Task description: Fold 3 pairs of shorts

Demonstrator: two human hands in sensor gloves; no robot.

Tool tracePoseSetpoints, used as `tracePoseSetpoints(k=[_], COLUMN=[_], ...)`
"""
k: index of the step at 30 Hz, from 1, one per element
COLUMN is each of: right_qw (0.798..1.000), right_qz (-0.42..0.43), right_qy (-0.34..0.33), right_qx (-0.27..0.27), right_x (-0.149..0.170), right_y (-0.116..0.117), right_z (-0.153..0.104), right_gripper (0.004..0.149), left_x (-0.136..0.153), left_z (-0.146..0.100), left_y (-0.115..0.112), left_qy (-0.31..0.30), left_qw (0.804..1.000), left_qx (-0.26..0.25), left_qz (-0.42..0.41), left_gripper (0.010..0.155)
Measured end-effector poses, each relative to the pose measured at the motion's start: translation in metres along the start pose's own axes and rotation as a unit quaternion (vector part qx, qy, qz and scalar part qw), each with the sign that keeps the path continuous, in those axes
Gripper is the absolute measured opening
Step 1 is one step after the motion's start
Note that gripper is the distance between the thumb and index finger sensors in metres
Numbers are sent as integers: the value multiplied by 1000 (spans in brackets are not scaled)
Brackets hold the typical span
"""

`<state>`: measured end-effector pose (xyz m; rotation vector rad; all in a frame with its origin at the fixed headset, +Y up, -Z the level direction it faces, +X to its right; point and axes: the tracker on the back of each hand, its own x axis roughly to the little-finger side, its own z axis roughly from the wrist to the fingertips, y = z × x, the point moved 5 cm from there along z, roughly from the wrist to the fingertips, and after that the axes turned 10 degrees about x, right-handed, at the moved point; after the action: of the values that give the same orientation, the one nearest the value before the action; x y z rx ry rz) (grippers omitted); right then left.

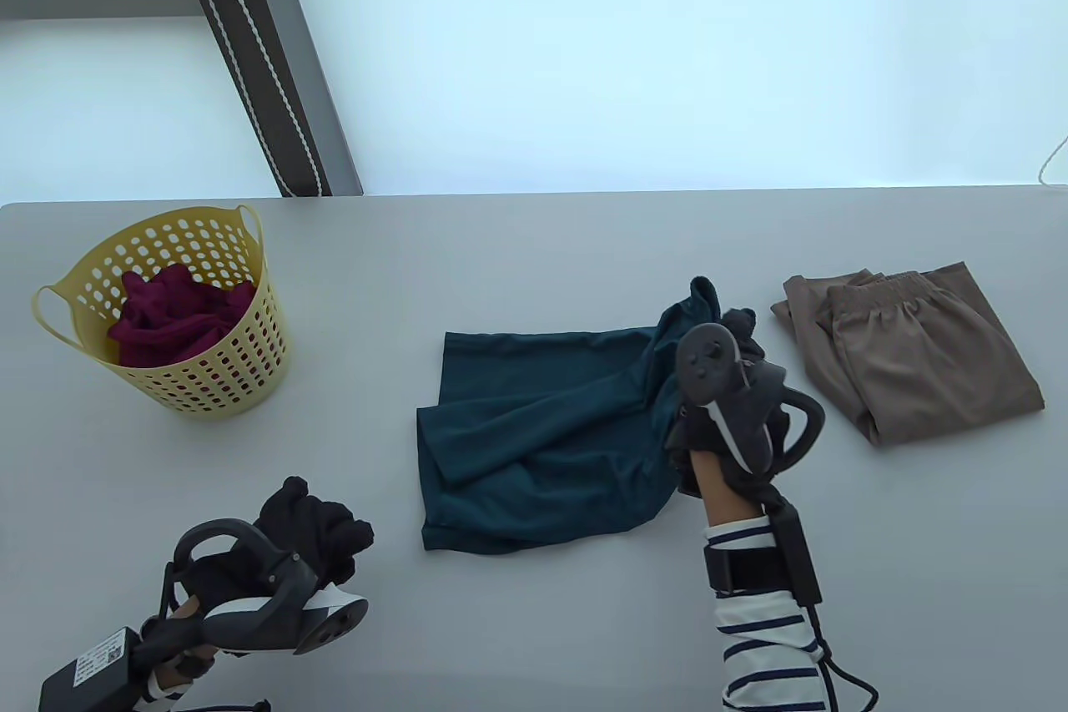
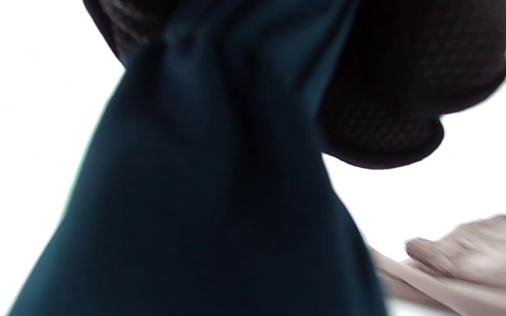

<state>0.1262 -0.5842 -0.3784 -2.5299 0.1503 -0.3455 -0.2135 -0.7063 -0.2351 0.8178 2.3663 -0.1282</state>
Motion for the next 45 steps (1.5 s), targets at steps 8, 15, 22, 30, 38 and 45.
tracePoseSetpoints(k=[8,15,22,30,38,45], right_qw=[902,774,905,897,895,930], right_qz=[133,82,160,196,113,73], right_qy=[-242,-328,-294,135,189,116], right_qx=[-333,-536,-262,-374,-388,-340], right_x=[-163,-179,-148,10,22,-3], right_y=[95,153,87,165,203,199], right_z=[-116,-212,-116,-40,-59,-60], right_gripper=[78,93,96,107,96,49], left_x=[-3,-5,-4,-1,12,17], left_z=[1,2,3,9,22,26], left_y=[-6,-7,-7,-8,-31,-39], left_qy=[-11,-21,-22,-11,1,8], left_qw=[1000,999,999,999,997,995], left_qx=[16,24,32,35,72,88], left_qz=[-5,-12,-11,-3,-27,-35], left_gripper=[48,48,48,47,47,47])
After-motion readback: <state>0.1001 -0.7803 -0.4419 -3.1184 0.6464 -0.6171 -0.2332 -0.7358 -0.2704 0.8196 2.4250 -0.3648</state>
